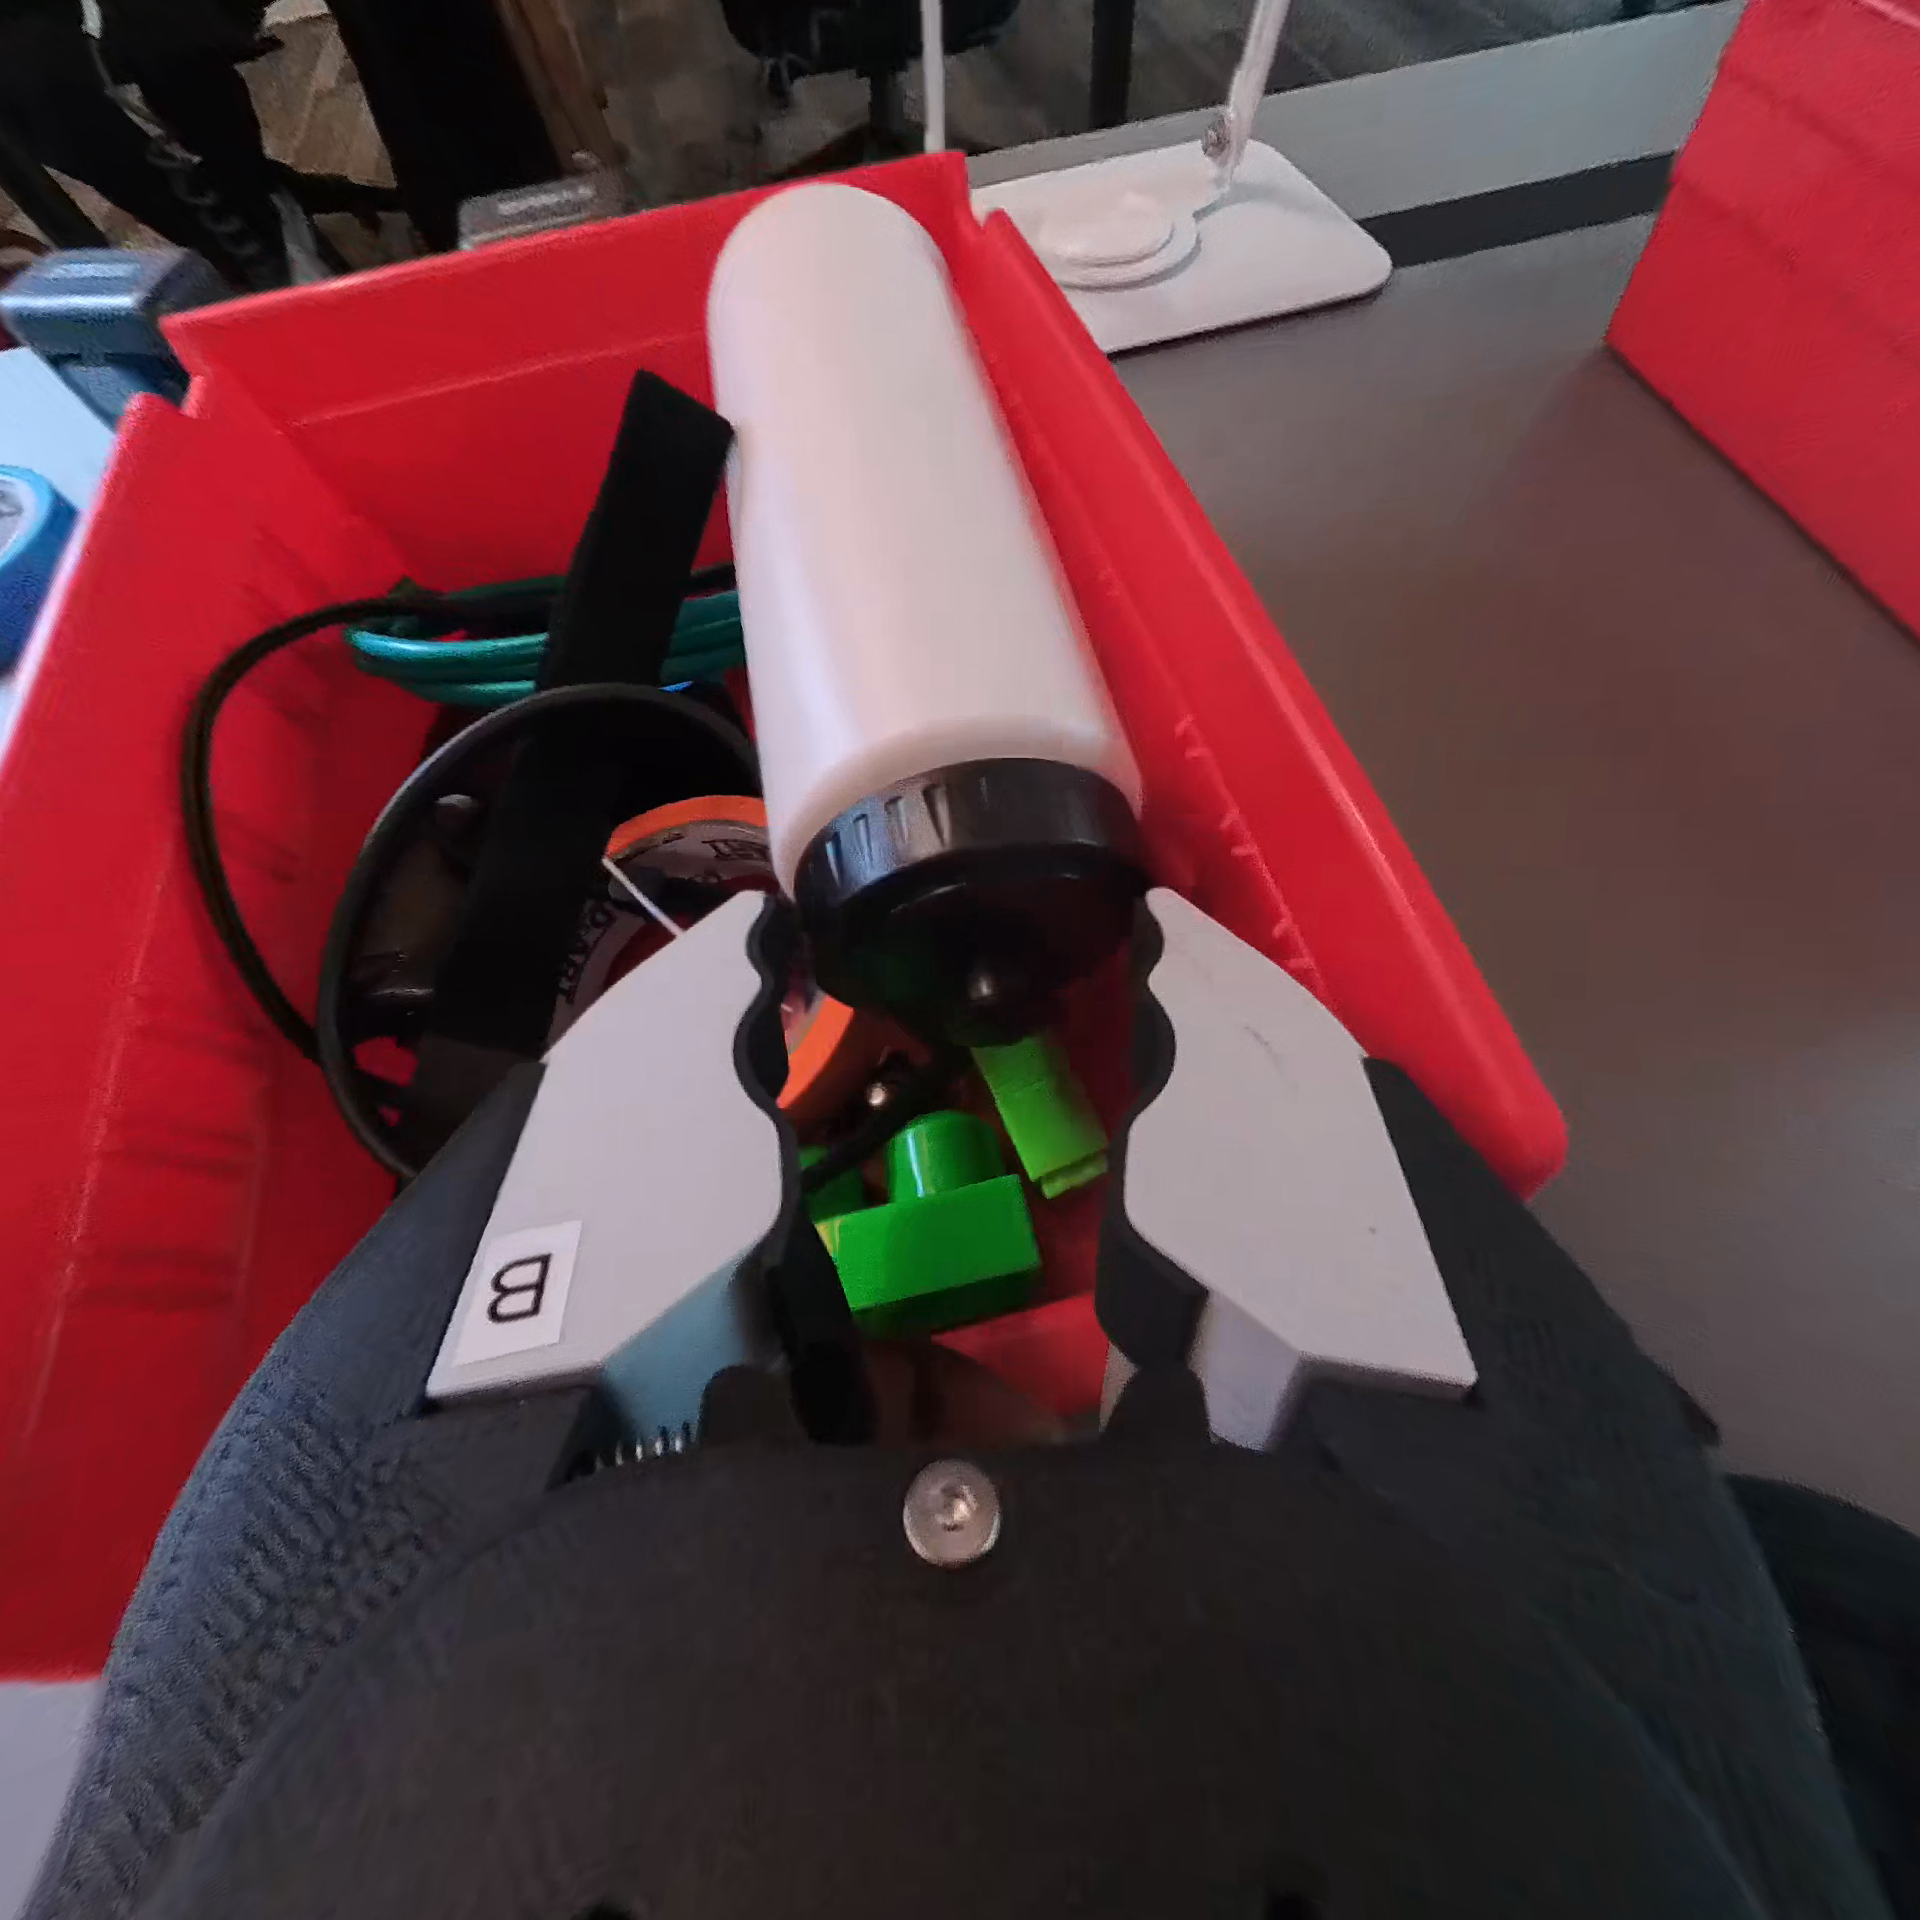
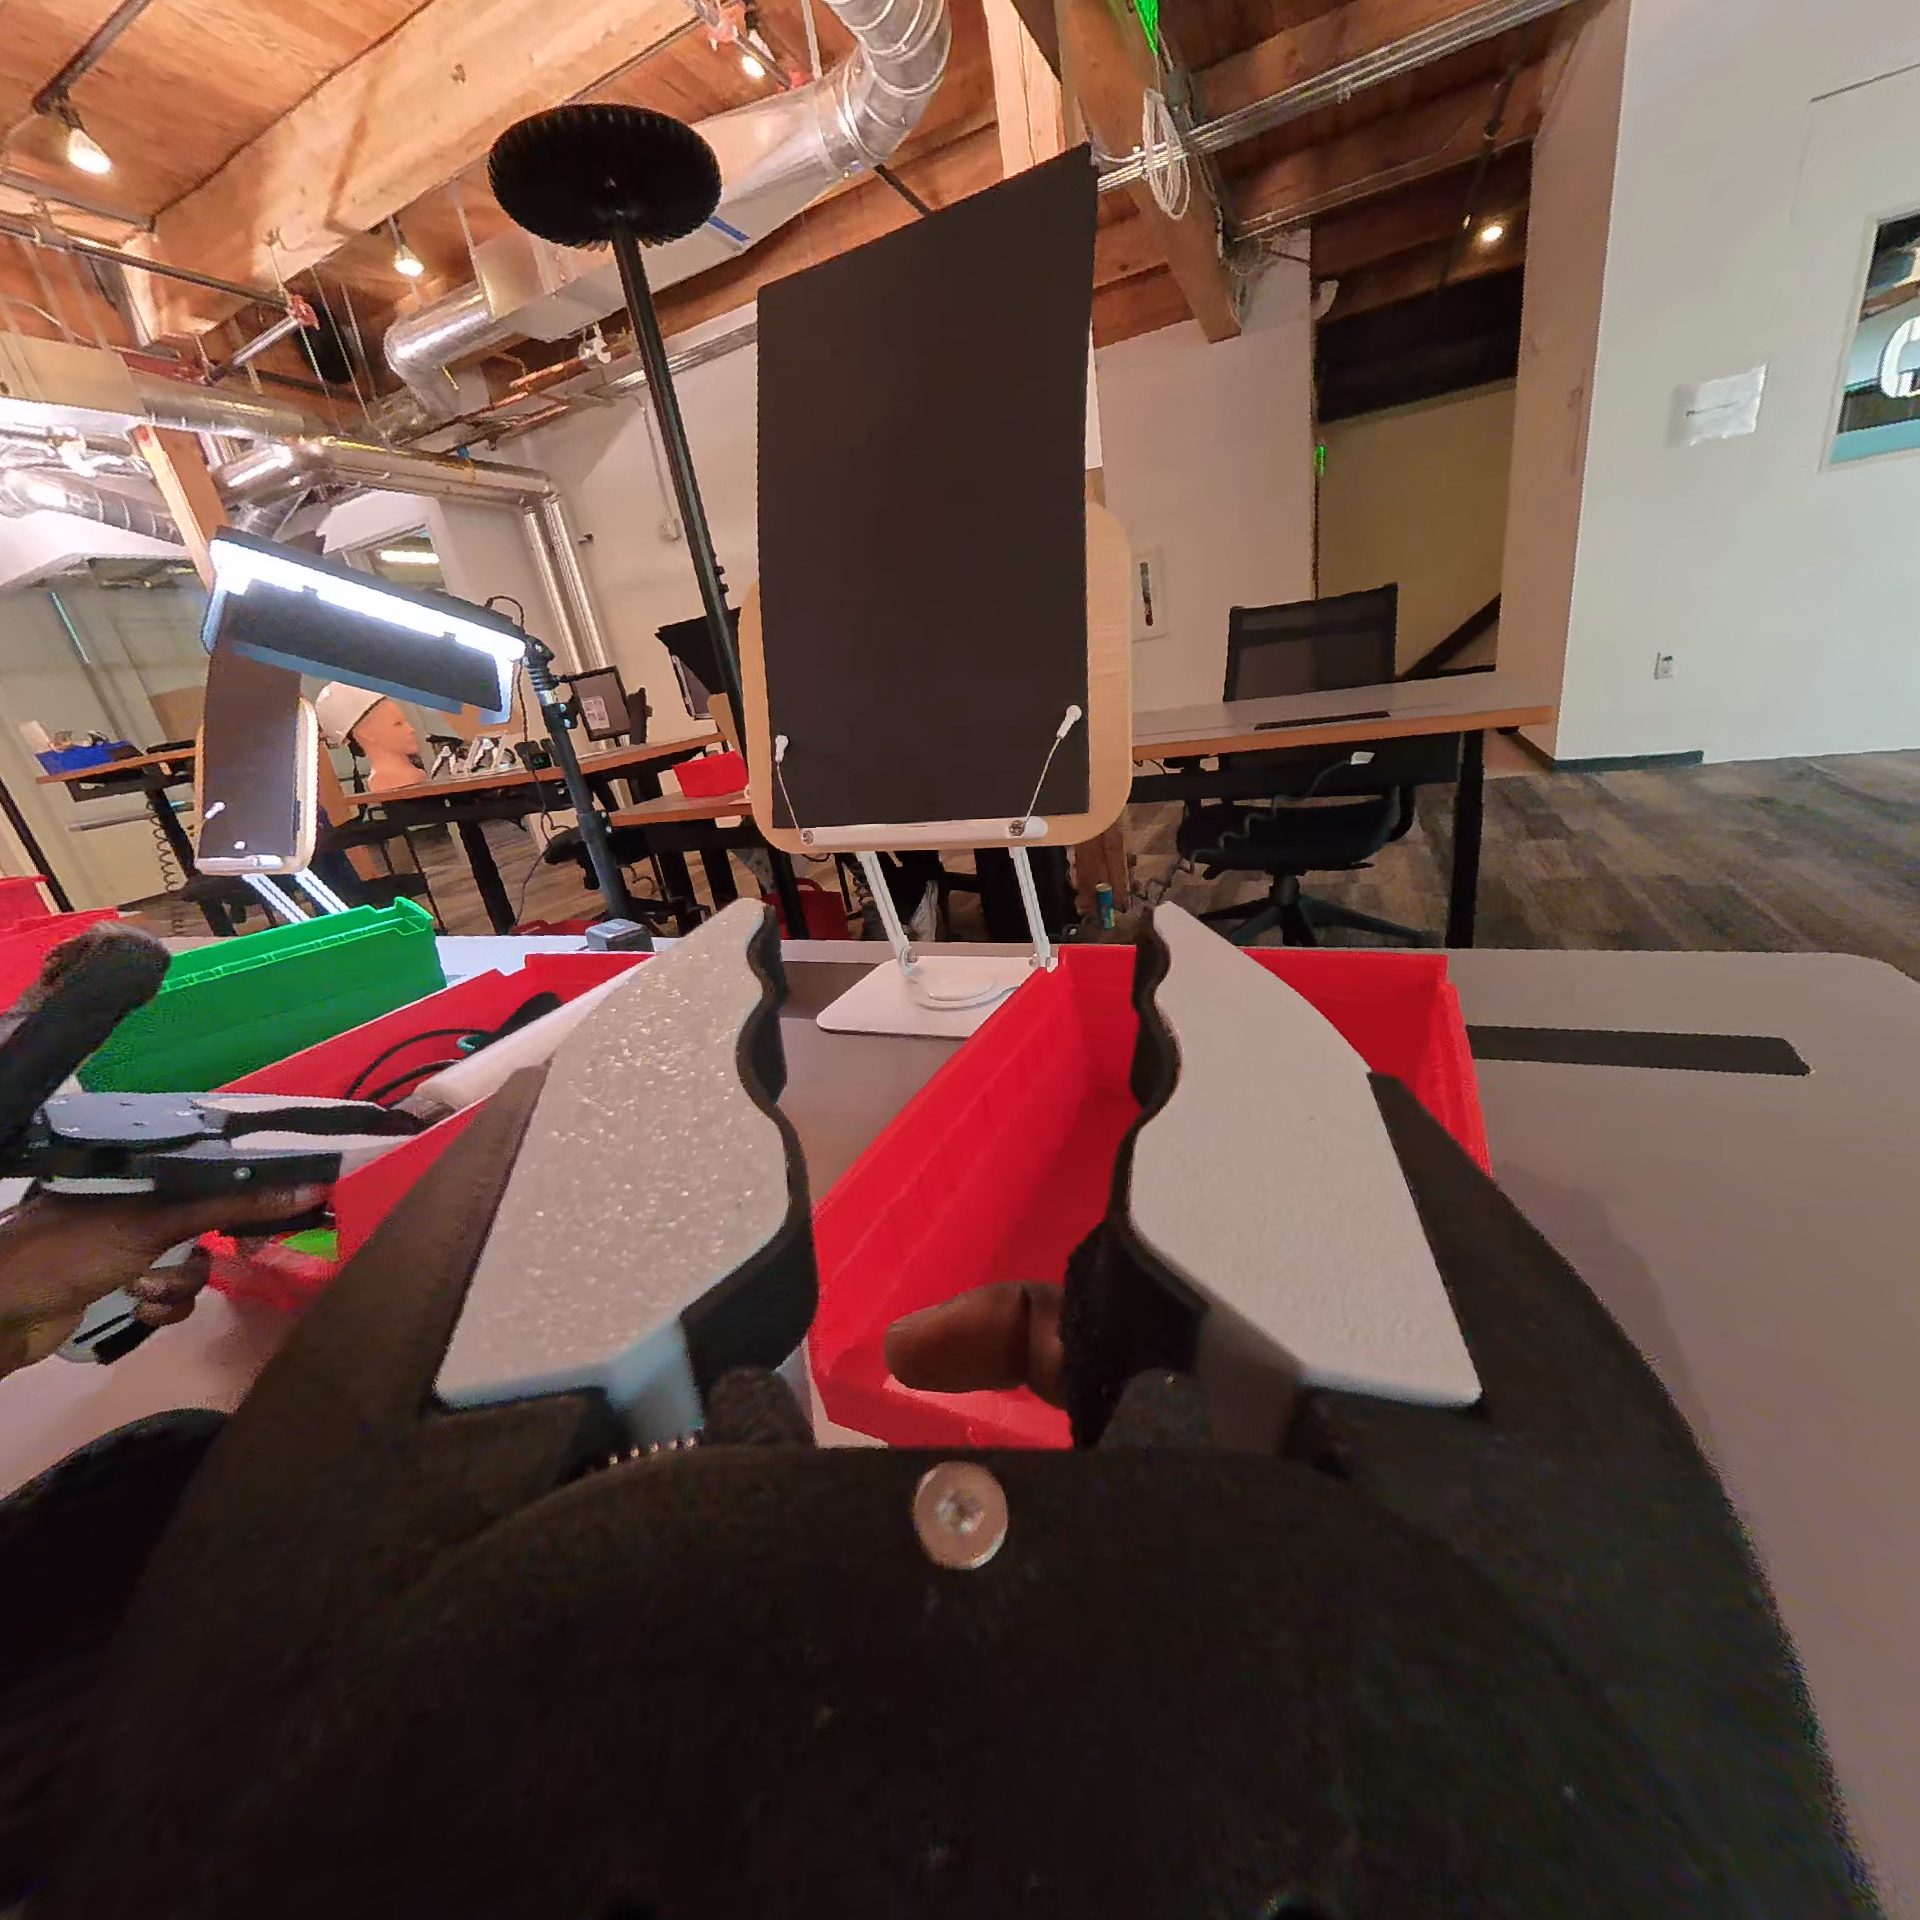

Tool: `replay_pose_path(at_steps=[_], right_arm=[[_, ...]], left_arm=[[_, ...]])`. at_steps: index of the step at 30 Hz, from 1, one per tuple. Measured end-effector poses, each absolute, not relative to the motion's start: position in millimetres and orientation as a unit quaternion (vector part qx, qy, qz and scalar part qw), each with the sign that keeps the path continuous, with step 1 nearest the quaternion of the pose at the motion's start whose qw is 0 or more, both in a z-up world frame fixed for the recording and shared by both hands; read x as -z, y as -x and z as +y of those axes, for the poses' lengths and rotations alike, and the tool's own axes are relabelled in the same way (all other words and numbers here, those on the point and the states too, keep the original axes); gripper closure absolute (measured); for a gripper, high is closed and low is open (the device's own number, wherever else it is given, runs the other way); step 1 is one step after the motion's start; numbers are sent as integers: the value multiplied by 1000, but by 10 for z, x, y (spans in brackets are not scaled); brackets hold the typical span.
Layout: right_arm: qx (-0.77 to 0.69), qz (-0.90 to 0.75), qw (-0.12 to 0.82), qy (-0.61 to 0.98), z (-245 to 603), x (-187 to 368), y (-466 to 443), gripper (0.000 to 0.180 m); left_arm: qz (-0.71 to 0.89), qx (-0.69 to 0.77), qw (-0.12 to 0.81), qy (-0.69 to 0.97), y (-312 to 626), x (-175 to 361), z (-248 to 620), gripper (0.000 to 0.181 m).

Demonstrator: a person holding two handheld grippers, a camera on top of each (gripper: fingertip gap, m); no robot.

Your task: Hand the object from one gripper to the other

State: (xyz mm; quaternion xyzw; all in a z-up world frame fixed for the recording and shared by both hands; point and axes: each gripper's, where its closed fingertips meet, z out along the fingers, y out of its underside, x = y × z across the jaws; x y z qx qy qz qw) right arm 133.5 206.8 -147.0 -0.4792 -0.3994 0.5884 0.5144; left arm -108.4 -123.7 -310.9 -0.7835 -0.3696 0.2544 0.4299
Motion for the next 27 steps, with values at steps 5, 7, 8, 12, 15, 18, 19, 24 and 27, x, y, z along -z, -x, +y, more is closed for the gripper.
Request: replay_pose_path(at_steps=[5, 7, 8, 12, 15, 18, 19, 24, 27], right_arm=[[-580, -395, 524, 482, 2127, 1461, -1401, 115], [-585, -390, 523, 481, 2145, 1459, -1414, 116], [-588, -387, 522, 481, 2149, 1460, -1414, 116], [-592, -388, 516, 481, 2130, 1476, -1393, 117], [-590, -393, 518, 478, 2105, 1469, -1375, 117], [-589, -397, 518, 477, 2082, 1458, -1366, 117], [-587, -398, 520, 477, 2080, 1457, -1370, 117], [-579, -394, 528, 480, 2120, 1454, -1404, 119], [-587, -393, 521, 480, 2104, 1459, -1379, 119]], left_arm=[[-407, -331, 408, 747, 1183, 2897, -1709, 116], [-407, -345, 399, 746, 1196, 2891, -1812, 116], [-401, -339, 400, 751, 1181, 2913, -1811, 116], [-386, -268, 429, 772, 1080, 3058, -1580, 98], [-359, -291, 416, 783, 1150, 3144, -1401, 89], [-318, -317, 365, 816, 1218, 3284, -1256, 85], [-305, -327, 361, 819, 1224, 3276, -1240, 85], [-234, -326, 357, 844, 1179, 3306, -1167, 107], [-209, -344, 338, 851, 1175, 3301, -1175, 111]])
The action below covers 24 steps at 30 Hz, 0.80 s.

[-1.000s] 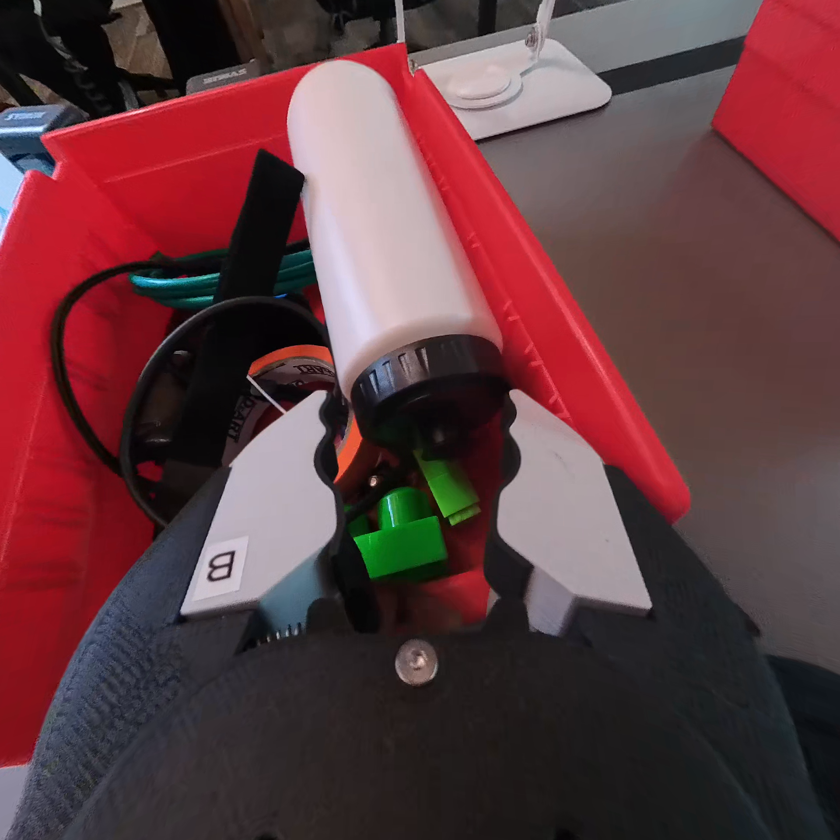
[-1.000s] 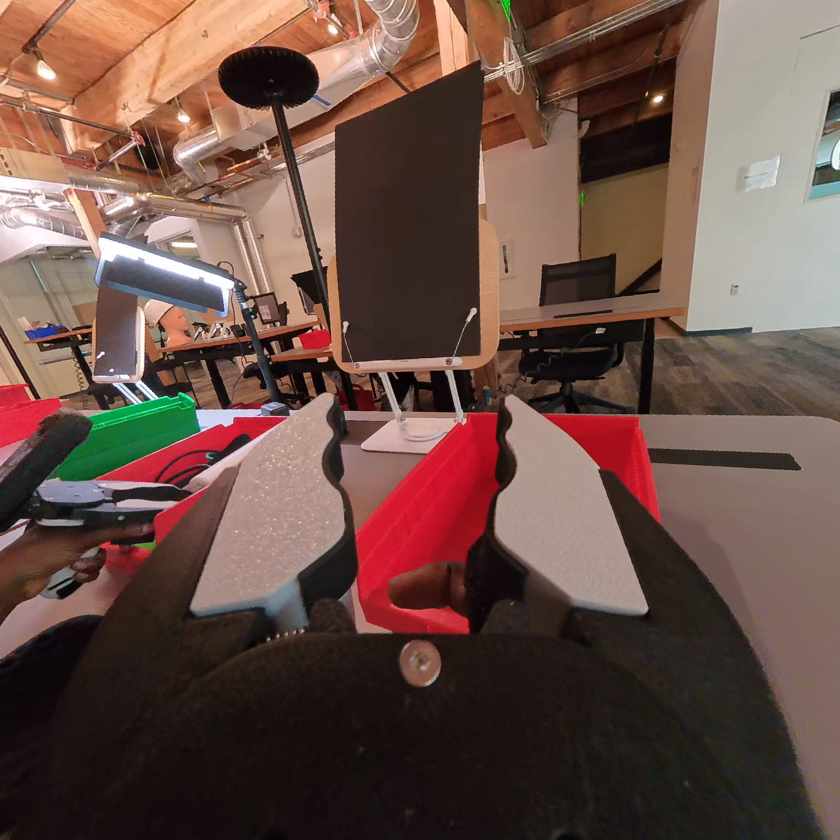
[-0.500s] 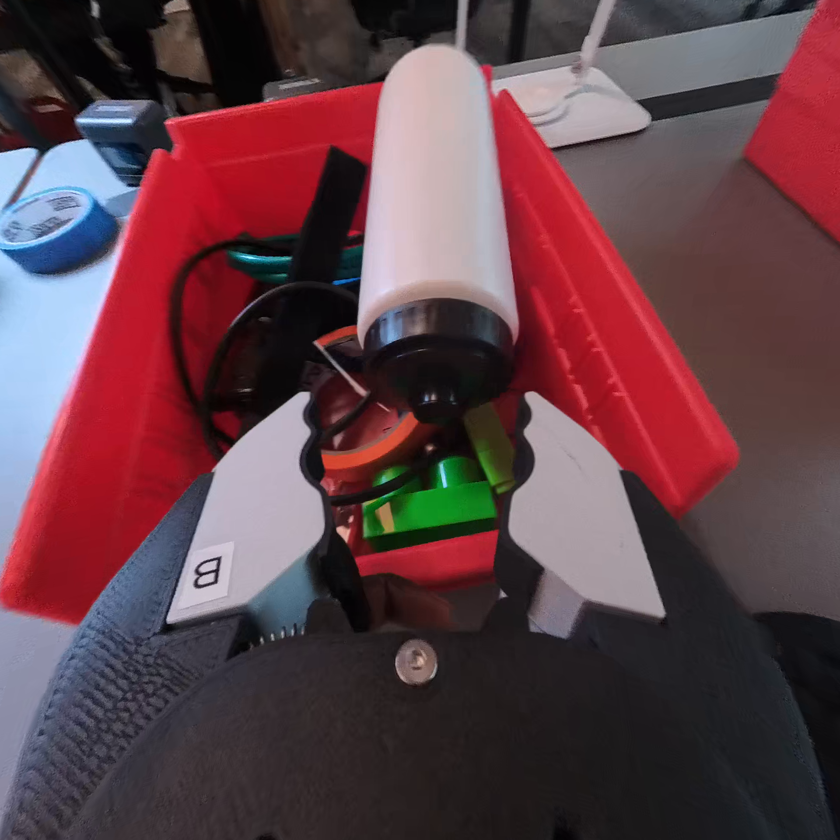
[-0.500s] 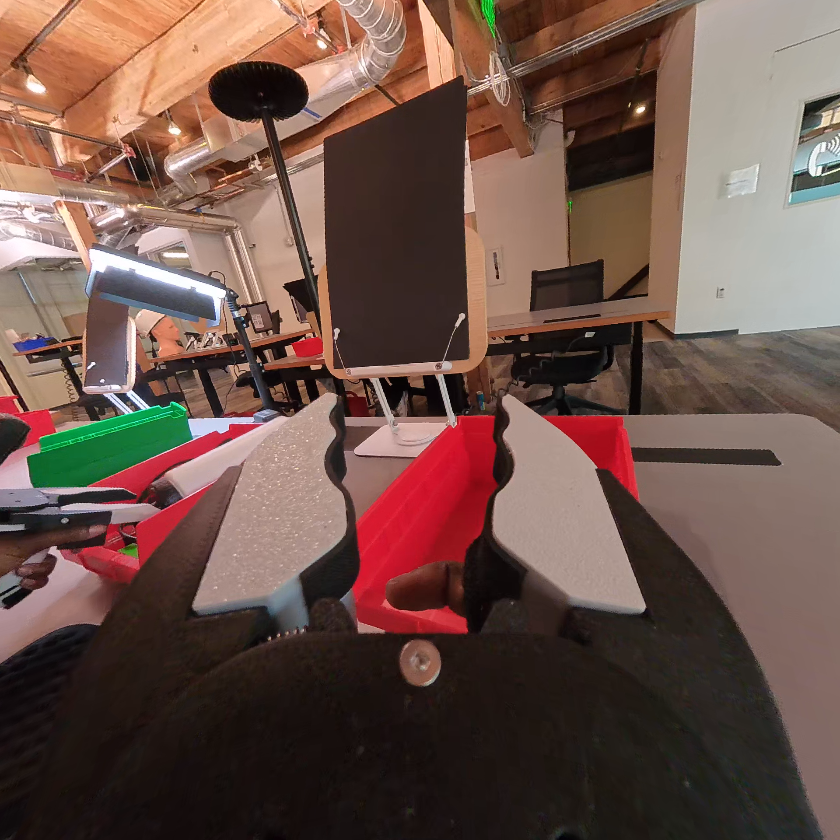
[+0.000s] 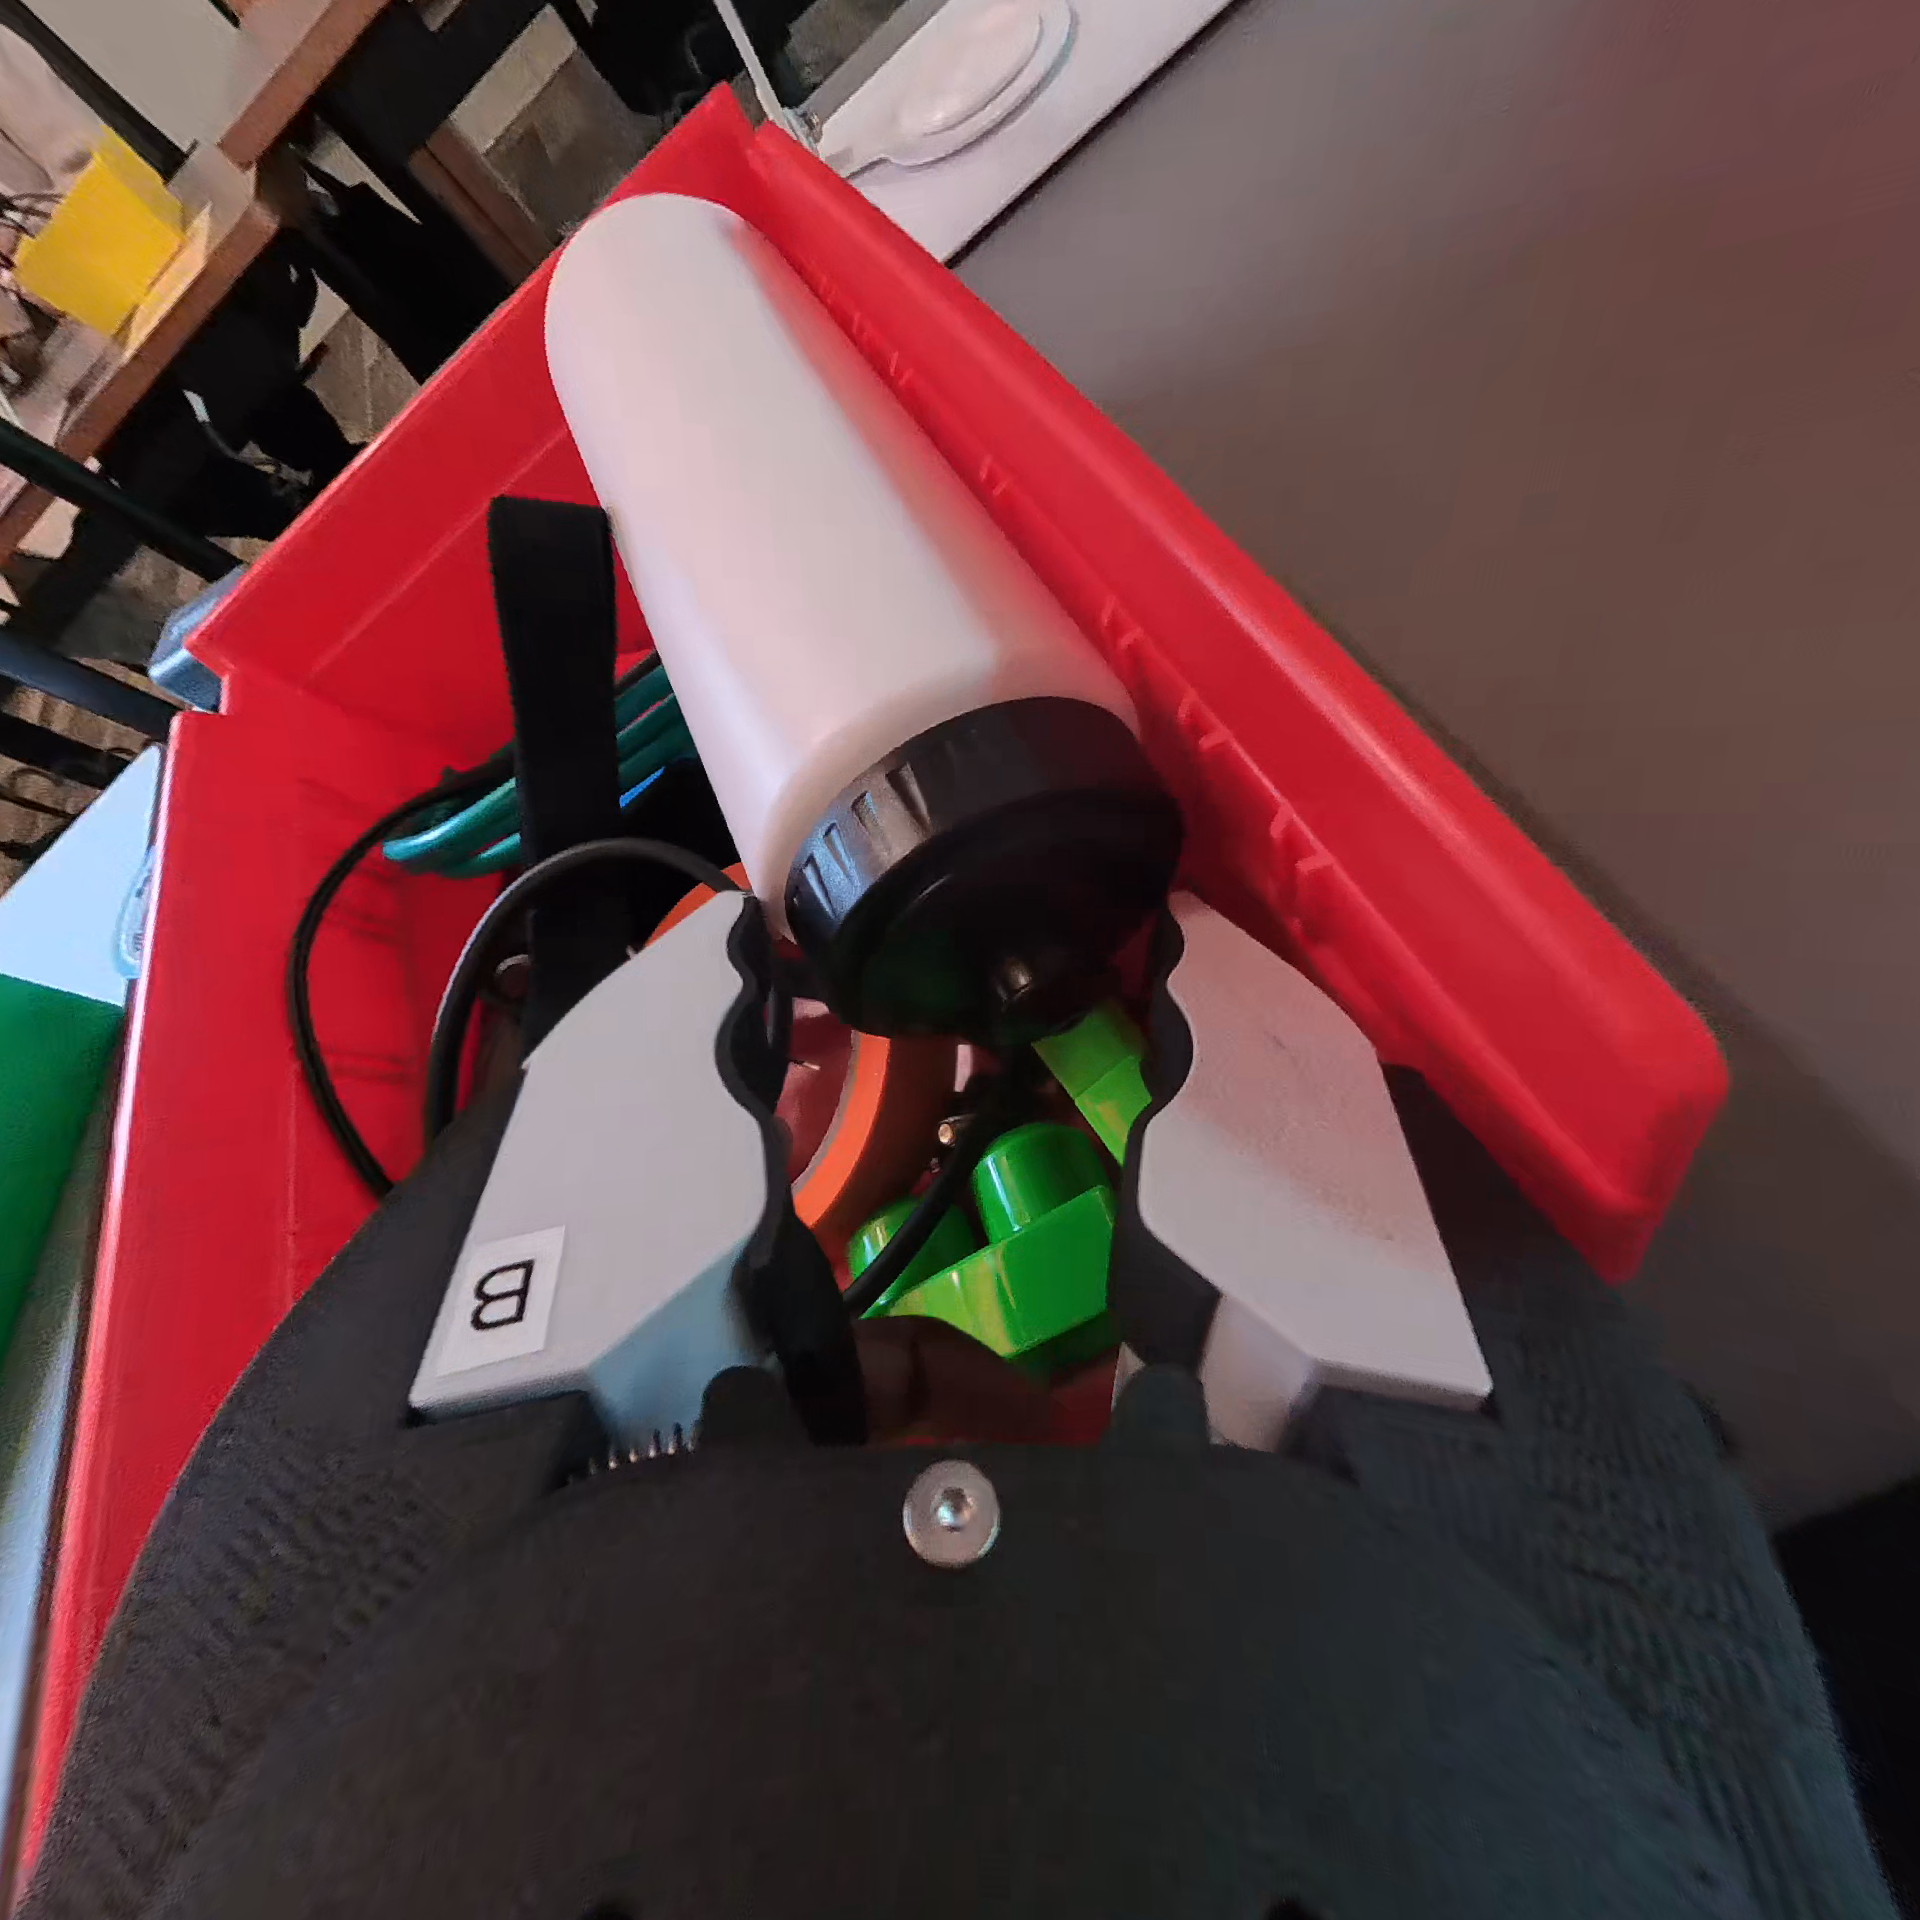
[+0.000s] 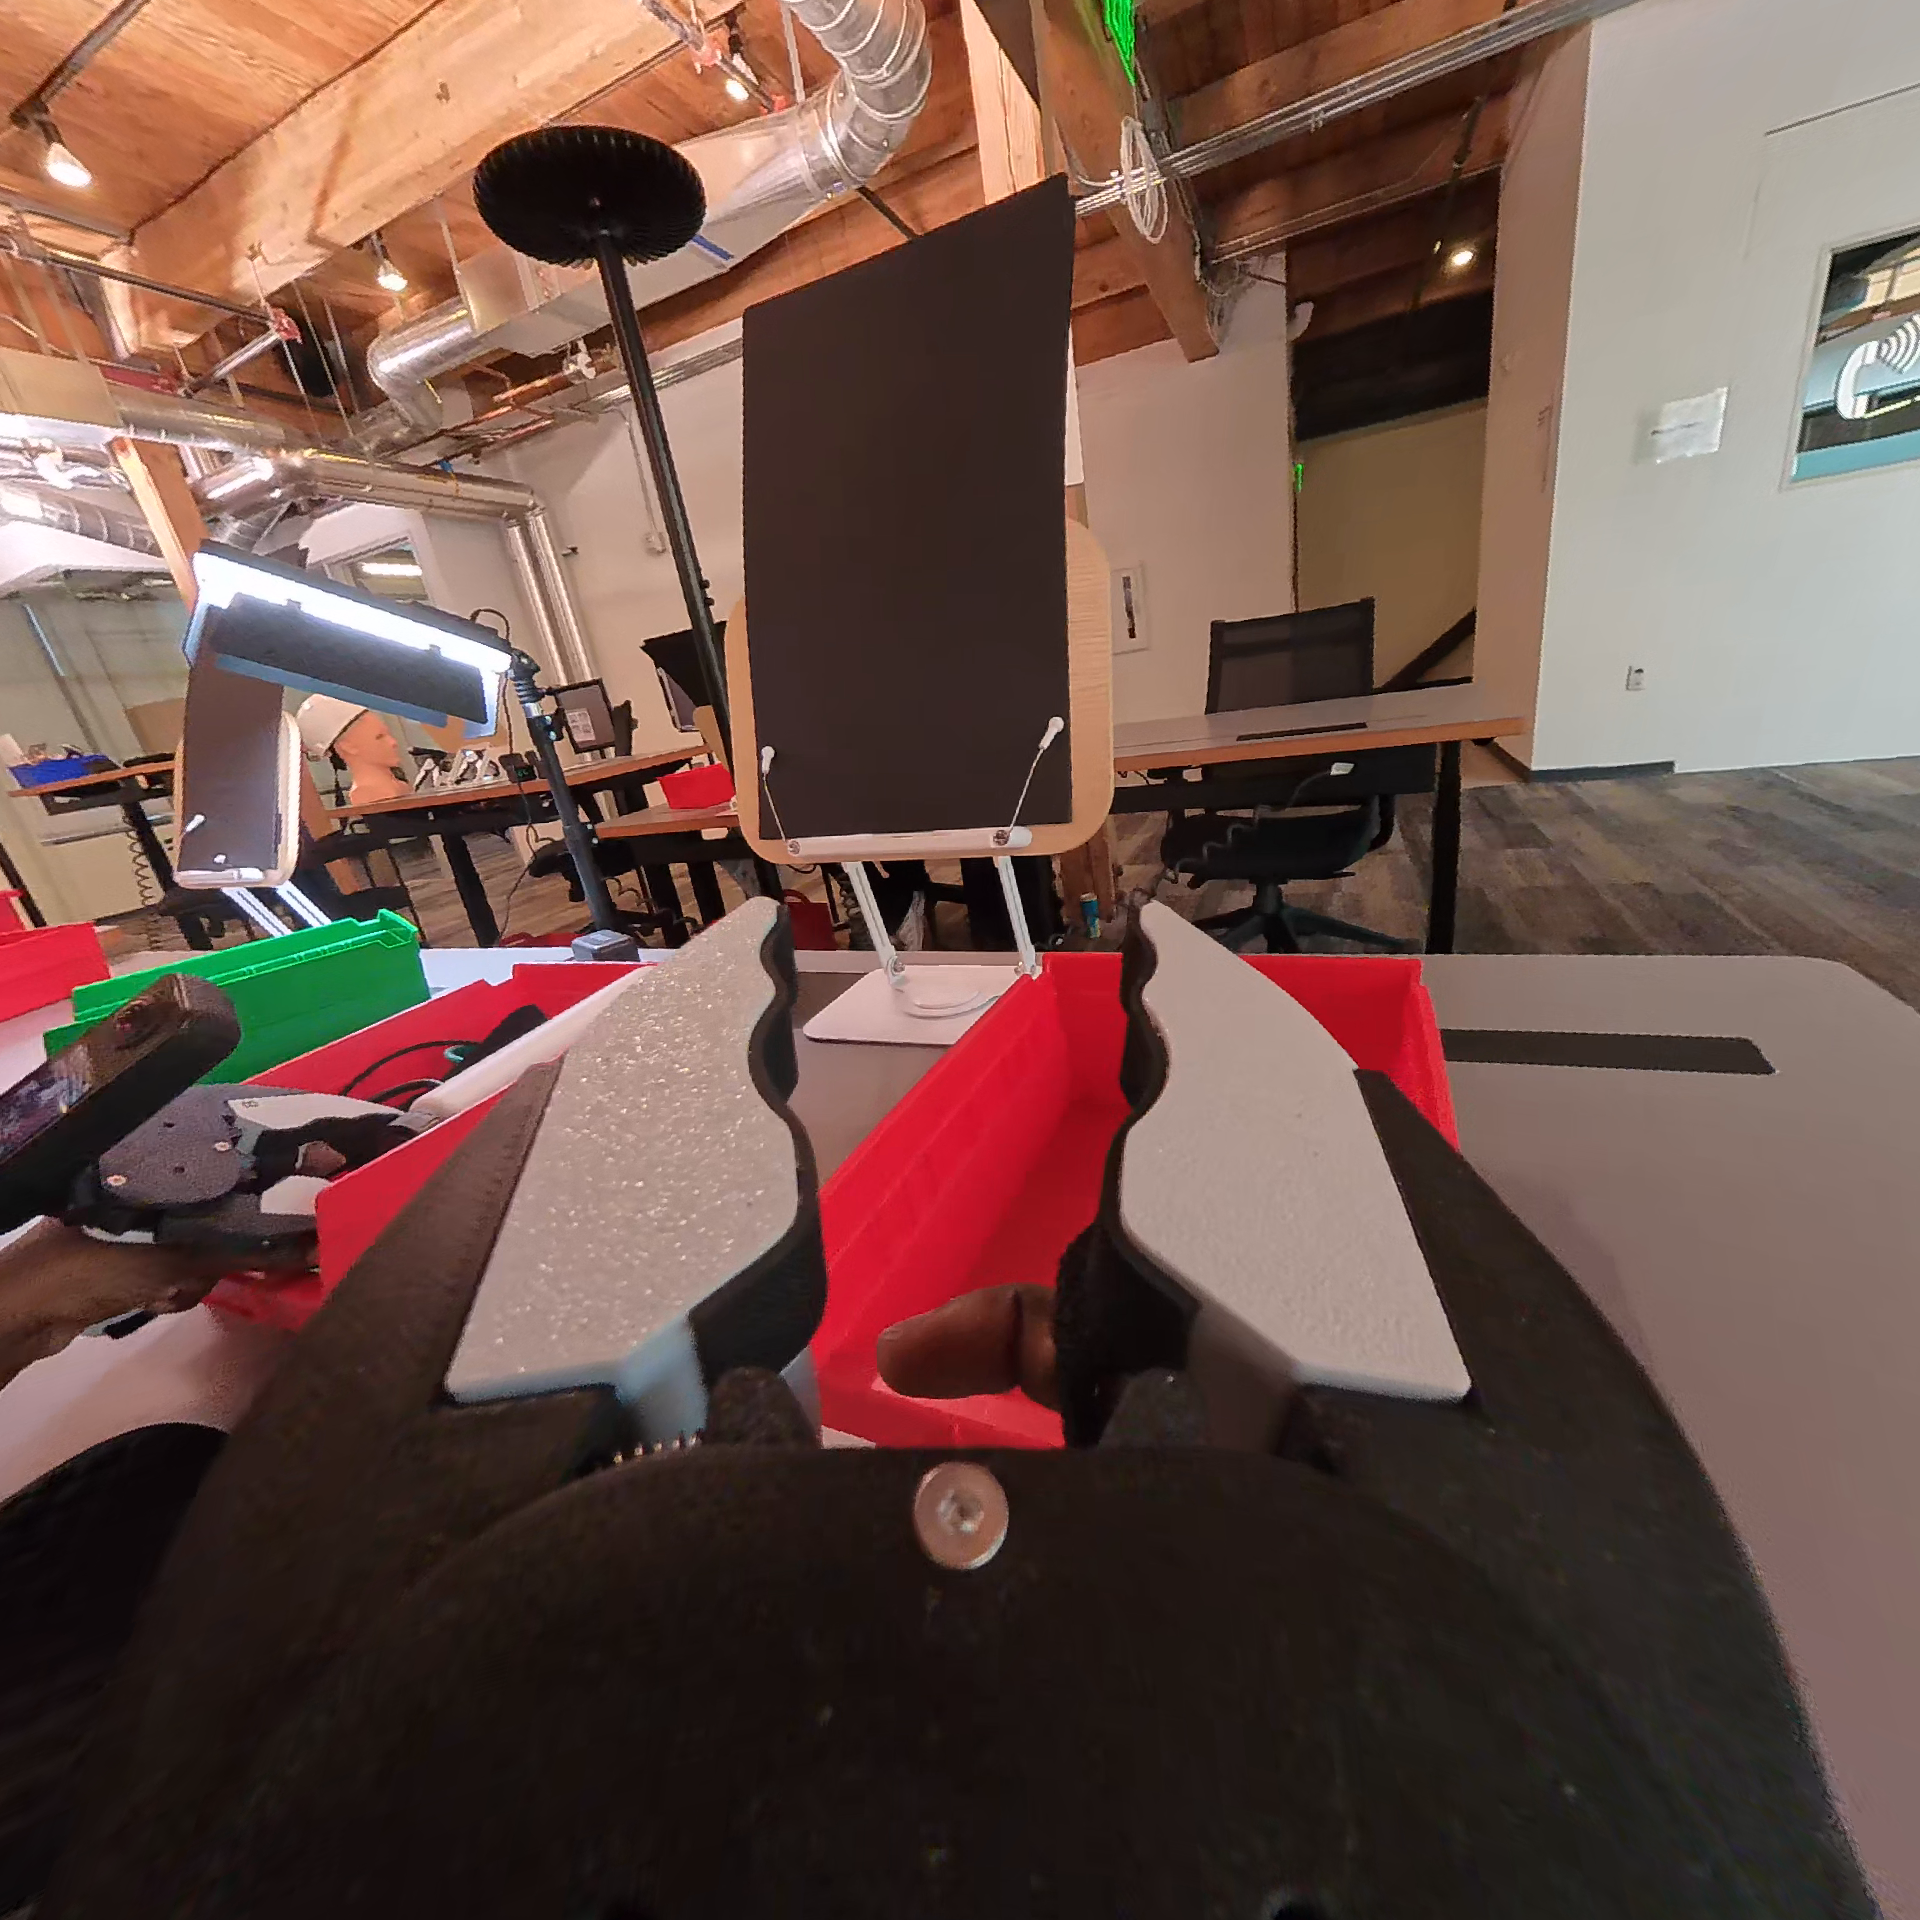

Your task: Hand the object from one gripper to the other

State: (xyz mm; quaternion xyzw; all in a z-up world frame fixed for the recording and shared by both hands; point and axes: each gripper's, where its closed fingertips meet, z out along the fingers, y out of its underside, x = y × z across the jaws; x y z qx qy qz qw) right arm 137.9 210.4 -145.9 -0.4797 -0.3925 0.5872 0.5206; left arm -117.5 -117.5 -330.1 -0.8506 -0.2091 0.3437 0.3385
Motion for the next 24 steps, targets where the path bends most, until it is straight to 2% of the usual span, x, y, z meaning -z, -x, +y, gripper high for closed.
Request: replay_pose_path(at_steps=[3, 5, 9, 17, 24], right_arm=[[-581, -402, 520, 479, 2073, 1477, -1351, 119], [-574, -409, 523, 479, 2060, 1481, -1331, 120], [-573, -439, 508, 469, 1930, 1507, -1231, 120], [-550, -543, 474, 421, 1446, 1630, -968, 115], [-559, -538, 474, 417, 1389, 1597, -984, 116]], left_arm=[[-194, -354, 351, 845, 1159, 3221, -1204, 112], [-196, -356, 385, 828, 1147, 3070, -1243, 118], [-190, -324, 452, 809, 1064, 2767, -1300, 118], [-157, -268, 552, 774, 981, 2040, -1396, 119], [-138, -193, 607, 759, 882, 1422, -1484, 120]])
